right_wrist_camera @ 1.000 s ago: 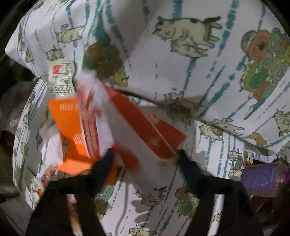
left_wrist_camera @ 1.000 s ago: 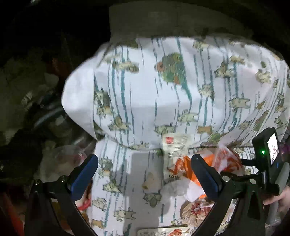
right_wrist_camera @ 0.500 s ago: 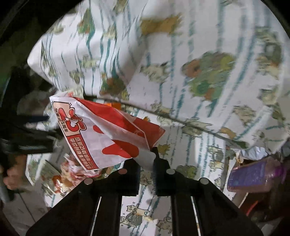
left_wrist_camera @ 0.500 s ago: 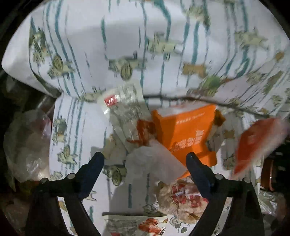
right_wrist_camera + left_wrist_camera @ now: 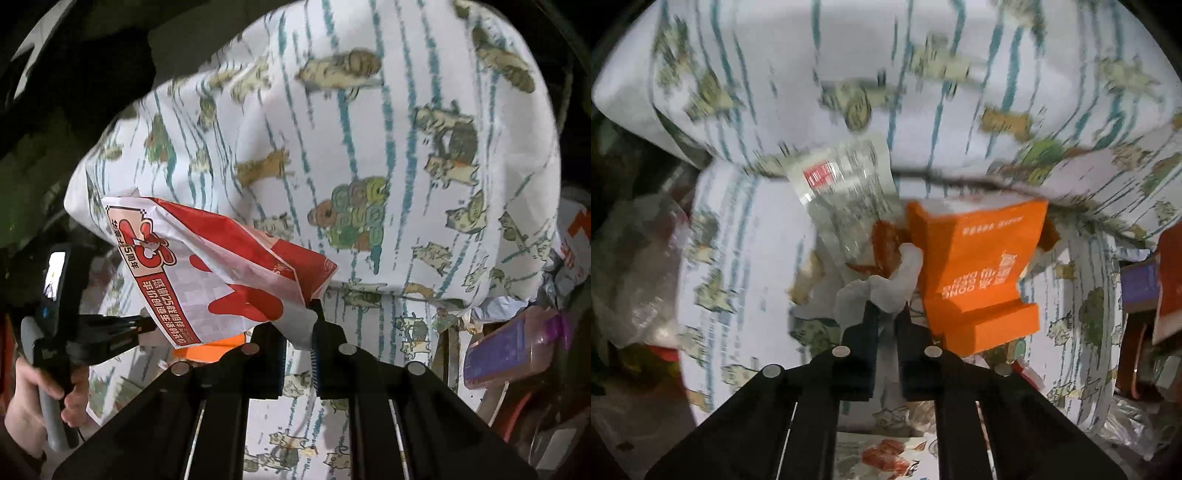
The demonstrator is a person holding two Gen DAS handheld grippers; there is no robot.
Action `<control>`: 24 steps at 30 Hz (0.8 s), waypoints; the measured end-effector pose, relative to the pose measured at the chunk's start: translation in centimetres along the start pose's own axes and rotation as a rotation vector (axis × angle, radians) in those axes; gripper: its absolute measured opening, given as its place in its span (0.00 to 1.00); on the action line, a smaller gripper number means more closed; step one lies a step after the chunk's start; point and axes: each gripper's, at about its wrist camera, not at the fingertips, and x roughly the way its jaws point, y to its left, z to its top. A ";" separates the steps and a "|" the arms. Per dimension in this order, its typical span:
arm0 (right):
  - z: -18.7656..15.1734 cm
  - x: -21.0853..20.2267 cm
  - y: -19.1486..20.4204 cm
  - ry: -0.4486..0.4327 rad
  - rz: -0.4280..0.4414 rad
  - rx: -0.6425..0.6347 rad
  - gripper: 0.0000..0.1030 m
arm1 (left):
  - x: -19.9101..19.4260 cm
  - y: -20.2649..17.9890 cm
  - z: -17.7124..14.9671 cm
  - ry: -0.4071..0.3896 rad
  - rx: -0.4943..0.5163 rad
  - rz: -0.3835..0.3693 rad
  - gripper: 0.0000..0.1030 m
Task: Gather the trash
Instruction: 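Grasp the white tissue with the left tool while the right tool grasps the red-white bag, then carry the tissue and bag over the pink basket and open both tools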
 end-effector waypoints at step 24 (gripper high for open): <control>-0.6 -14.4 4.7 -0.266 0.119 0.105 0.10 | -25.5 1.3 -9.2 -0.755 0.026 -0.181 0.09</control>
